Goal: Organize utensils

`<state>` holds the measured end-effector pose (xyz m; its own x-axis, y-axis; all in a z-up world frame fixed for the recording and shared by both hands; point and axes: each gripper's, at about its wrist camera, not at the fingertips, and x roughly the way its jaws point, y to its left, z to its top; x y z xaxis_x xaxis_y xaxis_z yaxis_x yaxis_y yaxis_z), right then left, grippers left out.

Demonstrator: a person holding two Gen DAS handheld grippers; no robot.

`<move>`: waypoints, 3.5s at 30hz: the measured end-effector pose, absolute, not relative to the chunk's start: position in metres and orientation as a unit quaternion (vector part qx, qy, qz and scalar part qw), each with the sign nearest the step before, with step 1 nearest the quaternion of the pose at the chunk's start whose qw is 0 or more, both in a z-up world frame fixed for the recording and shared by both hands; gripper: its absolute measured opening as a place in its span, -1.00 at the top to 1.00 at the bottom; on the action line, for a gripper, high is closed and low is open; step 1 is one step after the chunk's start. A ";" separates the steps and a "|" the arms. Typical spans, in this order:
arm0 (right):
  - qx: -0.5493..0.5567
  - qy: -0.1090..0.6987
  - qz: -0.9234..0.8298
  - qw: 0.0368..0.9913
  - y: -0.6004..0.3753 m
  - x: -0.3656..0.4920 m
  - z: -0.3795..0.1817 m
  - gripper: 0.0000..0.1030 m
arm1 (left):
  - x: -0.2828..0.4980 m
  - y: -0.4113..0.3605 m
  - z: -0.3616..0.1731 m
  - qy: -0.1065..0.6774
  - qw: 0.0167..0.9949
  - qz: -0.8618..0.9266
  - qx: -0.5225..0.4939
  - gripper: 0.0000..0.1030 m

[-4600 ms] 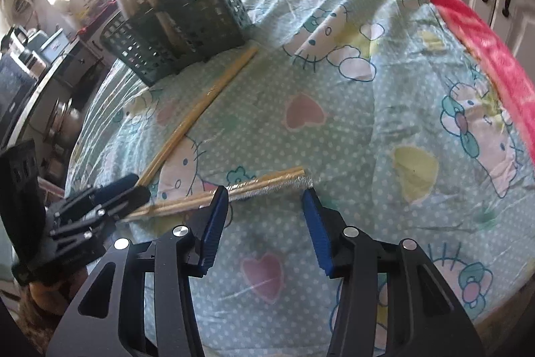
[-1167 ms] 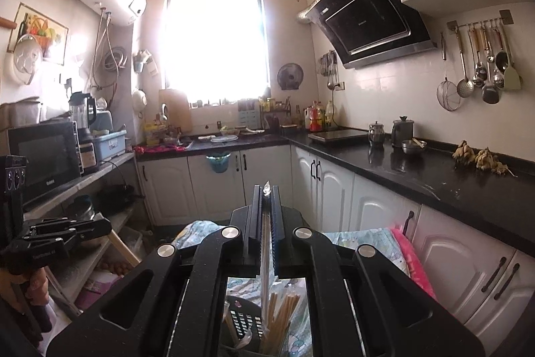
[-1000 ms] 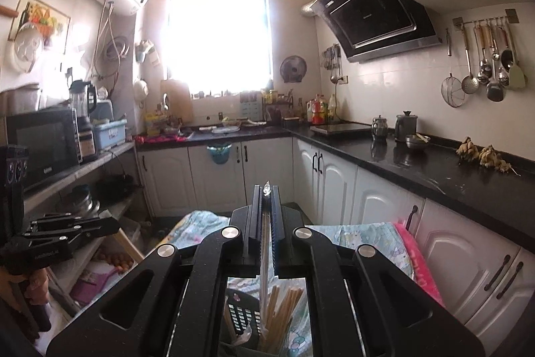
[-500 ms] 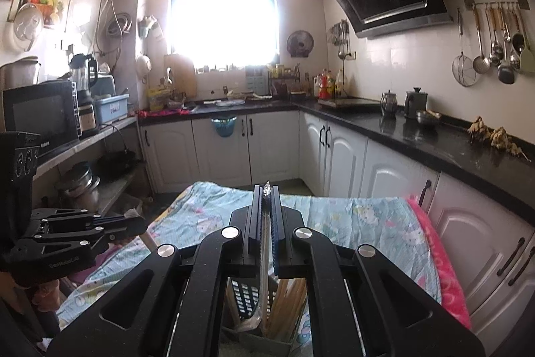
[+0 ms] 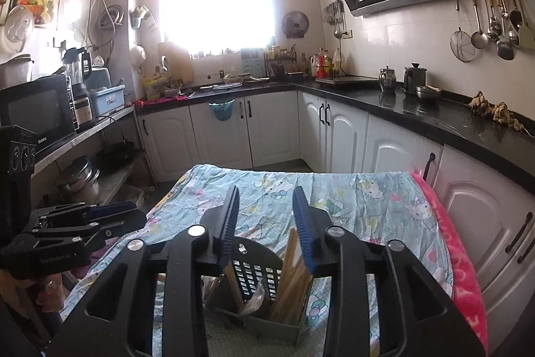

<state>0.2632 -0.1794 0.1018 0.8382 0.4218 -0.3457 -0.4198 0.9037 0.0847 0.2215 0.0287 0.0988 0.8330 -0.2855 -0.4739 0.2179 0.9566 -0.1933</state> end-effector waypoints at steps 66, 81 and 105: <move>-0.006 0.219 0.175 0.960 -0.207 0.112 -0.011 -0.87 | 0.077 0.035 0.000 0.266 0.960 -0.039 -0.081 -0.79; -0.006 0.124 0.155 0.980 -0.214 0.085 -0.016 -0.87 | 0.060 0.016 -0.006 0.216 0.974 -0.035 -0.060 -0.79; -0.011 0.096 0.150 0.984 -0.211 0.073 -0.018 -0.87 | 0.053 0.020 -0.003 0.188 0.979 -0.026 -0.079 -0.79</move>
<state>0.0730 -0.2110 -0.0177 0.9367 0.2930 -0.1916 -0.2973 0.9547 0.0061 0.0527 0.0197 -0.0031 0.9279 -0.0807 -0.3640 0.0209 0.9860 -0.1653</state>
